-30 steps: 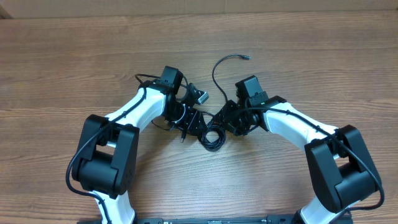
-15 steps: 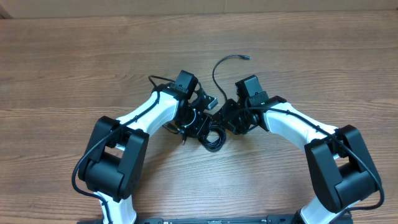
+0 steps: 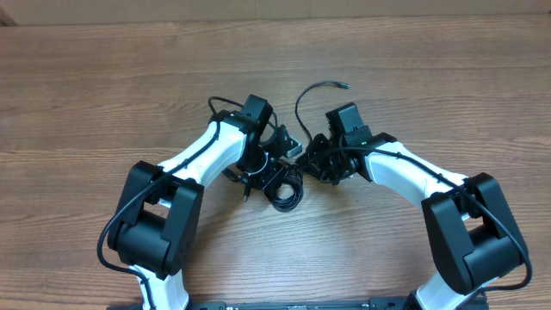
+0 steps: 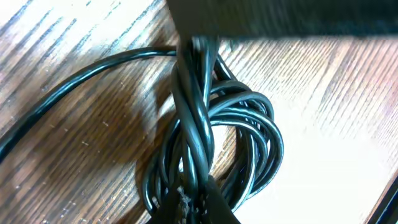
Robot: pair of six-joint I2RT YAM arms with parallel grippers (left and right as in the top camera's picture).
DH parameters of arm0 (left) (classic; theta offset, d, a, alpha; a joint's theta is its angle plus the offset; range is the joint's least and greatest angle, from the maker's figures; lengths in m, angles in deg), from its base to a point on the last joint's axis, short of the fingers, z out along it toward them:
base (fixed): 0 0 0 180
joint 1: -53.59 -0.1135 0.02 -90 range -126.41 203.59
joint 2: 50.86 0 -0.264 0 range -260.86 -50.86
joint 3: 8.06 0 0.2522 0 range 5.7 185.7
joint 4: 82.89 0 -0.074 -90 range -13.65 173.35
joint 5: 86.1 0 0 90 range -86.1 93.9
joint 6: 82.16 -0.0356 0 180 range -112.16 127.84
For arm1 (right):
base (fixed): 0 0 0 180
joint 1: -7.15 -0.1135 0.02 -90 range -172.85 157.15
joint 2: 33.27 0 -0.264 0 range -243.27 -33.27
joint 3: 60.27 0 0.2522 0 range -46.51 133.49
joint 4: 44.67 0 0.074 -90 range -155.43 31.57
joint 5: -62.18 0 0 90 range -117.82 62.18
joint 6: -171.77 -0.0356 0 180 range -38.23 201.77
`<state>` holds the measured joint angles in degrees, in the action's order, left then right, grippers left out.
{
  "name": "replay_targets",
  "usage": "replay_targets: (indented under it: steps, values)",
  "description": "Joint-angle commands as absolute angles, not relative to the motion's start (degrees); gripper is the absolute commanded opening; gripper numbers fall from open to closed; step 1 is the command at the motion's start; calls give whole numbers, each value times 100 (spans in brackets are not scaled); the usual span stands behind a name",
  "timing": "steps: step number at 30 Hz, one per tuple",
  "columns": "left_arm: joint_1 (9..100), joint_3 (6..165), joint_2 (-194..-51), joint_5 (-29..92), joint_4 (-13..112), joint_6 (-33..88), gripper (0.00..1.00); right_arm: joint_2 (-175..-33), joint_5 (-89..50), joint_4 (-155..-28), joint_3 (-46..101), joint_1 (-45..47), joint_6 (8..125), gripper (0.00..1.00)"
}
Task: Untangle cables
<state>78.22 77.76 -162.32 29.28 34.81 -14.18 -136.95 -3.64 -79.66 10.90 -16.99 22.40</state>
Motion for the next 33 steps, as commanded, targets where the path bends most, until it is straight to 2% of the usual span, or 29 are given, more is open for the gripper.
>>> replay_targets:
  steps: [1,9,13,17,19,21,22,25,26,28,29,30,32,33]
  values:
    - [7793,7865,-16280,2804,3418,-1748,4,-13691,-797,-7956,1084,-1716,1783,6]
    - [7793,7865,-16280,3055,3477,-1623,5,-13691,-427,-8323,1081,-1727,1741,4]
    - [7795,7865,-16282,3055,3628,-1370,22,-13691,-329,-8321,1081,-1801,1549,4]
    - [7795,7865,-16282,3053,3687,-1328,30,-13691,-353,-8218,1081,-2053,1403,4]
    - [7793,7865,-16282,3035,3682,-1331,24,-13691,-635,-8174,1081,-2140,1405,4]
    - [7793,7867,-16282,2856,3606,-1315,9,-13691,-792,-8268,1081,-2105,1435,4]
    - [7789,7872,-16280,2865,3549,-1315,9,-13691,-792,-8310,1081,-2046,1473,4]
    - [7728,8165,-16280,3195,3051,-1320,17,-13691,-788,-8430,1081,-1651,1481,4]
    - [7677,8372,-16280,3442,2824,-1320,25,-13691,-788,-8384,1081,-1498,1647,4]
    - [7599,8696,-16280,3800,2463,-1317,55,-13691,-792,-8373,1081,-1349,1737,4]
    - [7594,8726,-16280,3800,2428,-1315,59,-13691,-821,-8369,1081,-1307,1735,4]
    - [7596,8718,-16284,3803,2434,-1311,57,-13691,-825,-8364,1084,-1266,1731,4]
    - [7629,8534,-16306,3800,2644,-1071,34,-13691,-624,-8334,1081,-1242,1731,4]
    - [7644,8420,-16306,3798,2756,-963,33,-13691,-541,-8321,1081,-1242,1735,4]
